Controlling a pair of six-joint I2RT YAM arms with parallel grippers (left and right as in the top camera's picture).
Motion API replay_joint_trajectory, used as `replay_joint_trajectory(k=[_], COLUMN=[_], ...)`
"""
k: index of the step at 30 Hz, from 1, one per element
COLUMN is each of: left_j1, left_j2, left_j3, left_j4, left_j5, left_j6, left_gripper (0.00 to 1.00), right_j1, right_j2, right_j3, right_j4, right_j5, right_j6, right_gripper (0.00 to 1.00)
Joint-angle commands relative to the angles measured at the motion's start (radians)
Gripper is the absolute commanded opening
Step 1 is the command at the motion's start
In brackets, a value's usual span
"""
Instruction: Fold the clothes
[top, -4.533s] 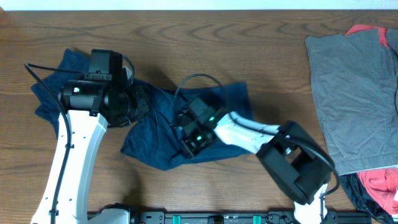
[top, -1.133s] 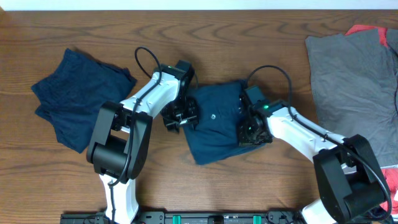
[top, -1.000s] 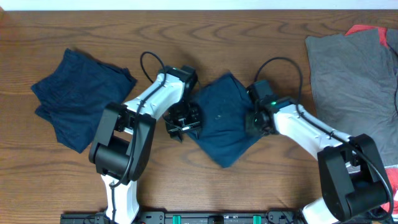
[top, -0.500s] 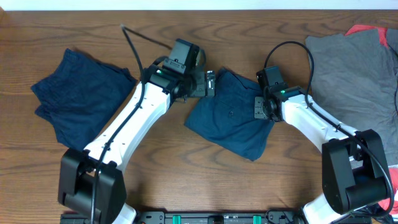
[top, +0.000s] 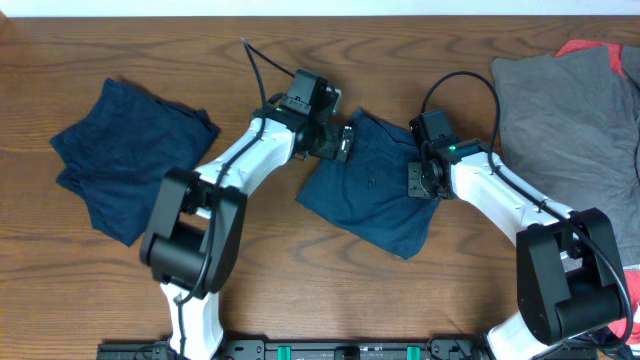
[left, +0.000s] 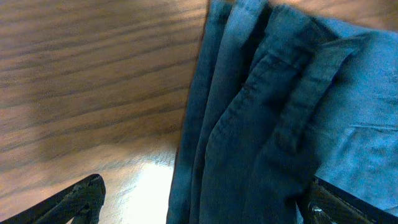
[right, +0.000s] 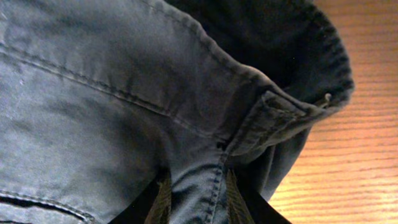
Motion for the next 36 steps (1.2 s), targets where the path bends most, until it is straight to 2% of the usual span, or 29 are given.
replay_joint_trajectory(k=[1,4,6,8,9,11,12,16,22,29,36], left_j1=[0.002,-0.001,-0.006,-0.010,-0.010,-0.008,-0.005,0.033,0.156,0.405,0.702], left_j2=[0.056,0.093,0.105,0.106,0.104,0.098,0.092,0.035,-0.151,-0.391,-0.431], left_j3=[-0.003,-0.003,-0.003,-0.003,-0.003,-0.002,-0.002,0.008,0.010,0.010,0.009], left_j4=[0.010,0.010,0.006,-0.005,-0.008,-0.017,-0.021,-0.060,-0.132,-0.128,-0.093], left_j5=[0.085,0.206,0.241,0.245,0.245,0.245,0.245,0.205,-0.044,-0.186,-0.217], left_j6=[0.030,0.007,0.007,0.007,0.007,0.007,0.007,0.007,-0.040,-0.049,-0.050], left_gripper=[0.98,0.99,0.88,0.59,0.39,0.11,0.06,0.06,0.06,0.06,0.06], right_j1=[0.008,0.008,0.008,0.008,0.008,0.008,0.007,-0.018,-0.091,-0.138,-0.140], right_j2=[0.006,0.006,0.006,0.006,0.006,0.005,0.002,-0.047,-0.216,-0.379,-0.399], right_j3=[0.013,0.013,0.013,0.013,0.013,0.013,0.013,0.013,0.013,0.013,0.013], right_j4=[-0.019,-0.025,-0.024,-0.023,-0.024,-0.032,-0.040,-0.079,-0.129,-0.180,-0.209], right_j5=[-0.005,-0.005,-0.005,-0.005,-0.005,-0.005,-0.004,0.003,0.004,0.003,0.003], right_j6=[0.000,0.000,0.005,0.008,0.008,0.008,0.008,0.031,0.027,0.002,0.000], right_gripper=[0.29,0.29,0.29,0.29,0.29,0.28,0.28,0.27,0.29,0.37,0.38])
